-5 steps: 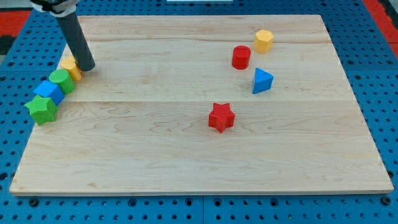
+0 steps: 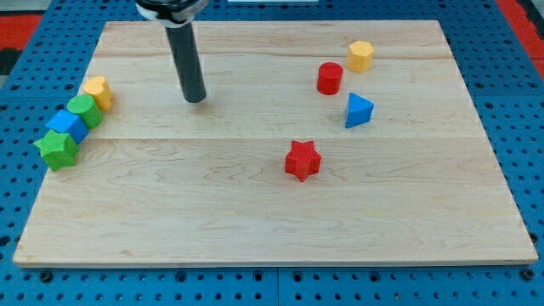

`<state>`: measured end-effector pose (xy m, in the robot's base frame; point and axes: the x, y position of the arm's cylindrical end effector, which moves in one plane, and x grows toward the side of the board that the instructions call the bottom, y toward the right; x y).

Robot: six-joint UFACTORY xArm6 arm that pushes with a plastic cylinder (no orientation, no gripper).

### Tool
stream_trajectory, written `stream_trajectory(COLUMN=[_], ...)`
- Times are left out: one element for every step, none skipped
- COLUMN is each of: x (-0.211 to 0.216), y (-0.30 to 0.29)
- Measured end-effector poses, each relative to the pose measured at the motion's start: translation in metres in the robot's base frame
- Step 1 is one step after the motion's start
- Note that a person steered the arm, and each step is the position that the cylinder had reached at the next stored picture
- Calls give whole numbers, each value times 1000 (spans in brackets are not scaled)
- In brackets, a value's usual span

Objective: Point your arm at the blue triangle

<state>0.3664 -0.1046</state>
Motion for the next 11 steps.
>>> stream_trajectory(x=[6, 14, 20, 25, 27, 27, 29, 37, 49, 62, 74], y=[23, 41, 59, 81, 103, 126, 150, 171, 188, 203, 217])
